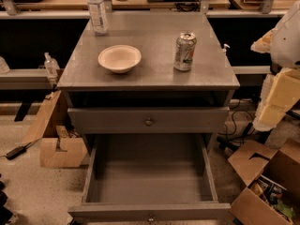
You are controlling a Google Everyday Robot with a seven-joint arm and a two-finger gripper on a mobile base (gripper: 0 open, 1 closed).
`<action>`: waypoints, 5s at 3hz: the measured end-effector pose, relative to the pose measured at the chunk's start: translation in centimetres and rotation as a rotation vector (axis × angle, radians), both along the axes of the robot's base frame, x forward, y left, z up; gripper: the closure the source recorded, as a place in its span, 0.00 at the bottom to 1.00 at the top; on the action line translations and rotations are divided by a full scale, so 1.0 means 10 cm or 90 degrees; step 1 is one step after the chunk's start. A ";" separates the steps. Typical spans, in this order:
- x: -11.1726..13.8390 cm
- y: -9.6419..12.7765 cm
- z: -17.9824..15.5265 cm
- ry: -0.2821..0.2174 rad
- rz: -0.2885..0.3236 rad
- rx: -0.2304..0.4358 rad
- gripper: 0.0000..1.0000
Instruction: Place 7up can into middle drawer
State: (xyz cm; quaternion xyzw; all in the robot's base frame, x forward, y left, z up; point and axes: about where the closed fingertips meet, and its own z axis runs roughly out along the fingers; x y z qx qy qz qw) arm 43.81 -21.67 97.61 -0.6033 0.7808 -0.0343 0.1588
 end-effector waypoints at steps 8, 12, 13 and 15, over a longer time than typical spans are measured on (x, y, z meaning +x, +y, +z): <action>1.72 0.05 -0.02 -0.390 -0.112 0.598 0.00; 2.78 0.61 -0.53 -0.321 -0.142 0.663 0.00; 2.95 0.69 -0.68 -0.298 -0.169 0.700 0.00; 3.14 0.91 -0.92 -0.280 -0.186 0.745 0.45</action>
Offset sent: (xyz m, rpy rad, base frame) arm 0.0775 -0.0073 0.0016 0.2845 -0.2422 -0.0978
